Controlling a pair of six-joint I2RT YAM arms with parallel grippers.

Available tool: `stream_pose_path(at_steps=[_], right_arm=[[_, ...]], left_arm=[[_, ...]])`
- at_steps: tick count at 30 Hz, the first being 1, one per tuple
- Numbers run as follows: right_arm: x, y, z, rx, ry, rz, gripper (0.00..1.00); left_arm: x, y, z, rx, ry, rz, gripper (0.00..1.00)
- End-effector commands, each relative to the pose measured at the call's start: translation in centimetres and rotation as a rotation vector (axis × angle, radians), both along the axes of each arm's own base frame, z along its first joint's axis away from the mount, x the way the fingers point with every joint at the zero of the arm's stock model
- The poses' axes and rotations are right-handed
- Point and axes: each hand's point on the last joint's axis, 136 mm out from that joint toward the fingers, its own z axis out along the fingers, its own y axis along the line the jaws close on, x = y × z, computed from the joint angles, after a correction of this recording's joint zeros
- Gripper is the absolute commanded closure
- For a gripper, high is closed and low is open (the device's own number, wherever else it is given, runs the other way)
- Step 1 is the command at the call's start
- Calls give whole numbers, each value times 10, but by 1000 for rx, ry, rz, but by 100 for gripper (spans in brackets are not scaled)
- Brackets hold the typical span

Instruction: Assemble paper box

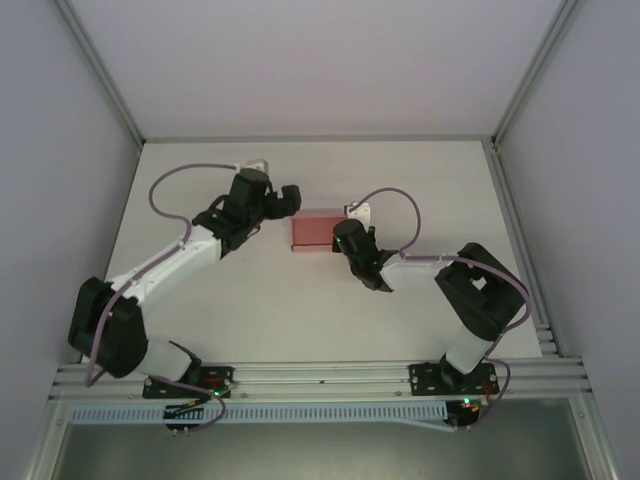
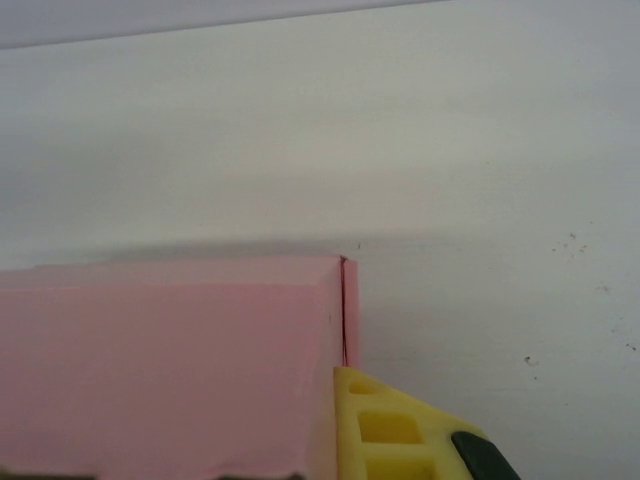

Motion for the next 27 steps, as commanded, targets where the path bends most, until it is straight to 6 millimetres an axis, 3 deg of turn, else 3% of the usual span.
stream_pose_path(at_steps=[1,5,10,17,22,25,27], right_arm=[[-43,-25,-78,-194,255,38,100],[-43,-23,-79,-185,259,35,99],[-44,-19,-78,-187,265,44,97],[-49,-21,-78,-193,268,48,93],[-54,-26,-73,-204,260,60,88],[-57,-30,-67,-207,247,69,83],[-62,-32,-65,-202,245,89,78]], left_arm=[[17,-12,-39,-89,165,-80,0],[26,-24,-67,-97,223,-131,0],[21,-38,-100,-147,284,-188,3],[16,-39,-149,-130,362,-209,19],[18,-45,-164,-152,382,-242,29],[16,-46,-175,-165,405,-246,44],[14,-46,-180,-170,416,-253,47]])
